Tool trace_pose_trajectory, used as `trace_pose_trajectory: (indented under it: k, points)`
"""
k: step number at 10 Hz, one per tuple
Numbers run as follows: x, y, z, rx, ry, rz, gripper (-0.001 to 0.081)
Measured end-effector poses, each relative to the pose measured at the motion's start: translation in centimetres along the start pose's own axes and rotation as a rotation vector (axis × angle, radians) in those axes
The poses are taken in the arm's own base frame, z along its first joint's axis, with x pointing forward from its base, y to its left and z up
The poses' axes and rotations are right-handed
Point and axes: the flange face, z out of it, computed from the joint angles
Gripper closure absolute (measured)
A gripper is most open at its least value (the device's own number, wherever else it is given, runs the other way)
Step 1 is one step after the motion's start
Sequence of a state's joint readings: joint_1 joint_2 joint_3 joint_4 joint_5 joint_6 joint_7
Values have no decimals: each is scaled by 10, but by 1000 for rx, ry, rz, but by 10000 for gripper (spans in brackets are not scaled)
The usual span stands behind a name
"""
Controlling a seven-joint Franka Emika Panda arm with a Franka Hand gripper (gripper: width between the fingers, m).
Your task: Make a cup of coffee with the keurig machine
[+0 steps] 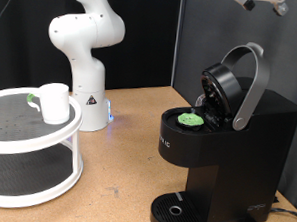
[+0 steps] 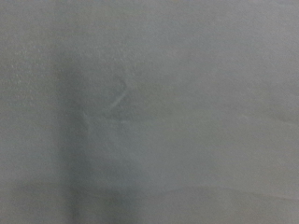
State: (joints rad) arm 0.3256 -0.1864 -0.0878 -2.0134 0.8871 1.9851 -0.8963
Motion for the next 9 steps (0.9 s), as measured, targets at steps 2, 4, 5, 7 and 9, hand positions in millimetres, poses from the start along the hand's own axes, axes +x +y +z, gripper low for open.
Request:
trace_pose_trajectory:
  k: [2,4,5,7,9]
  points:
    - [5,-8,12,0,-19,-6,5]
    - [8,-12,25,-24,-40,1,5]
    - [8,-11,32,-35,-47,4,5]
    - [8,-7,43,-48,-60,4,5]
    - [6,0,51,-51,-71,13,270]
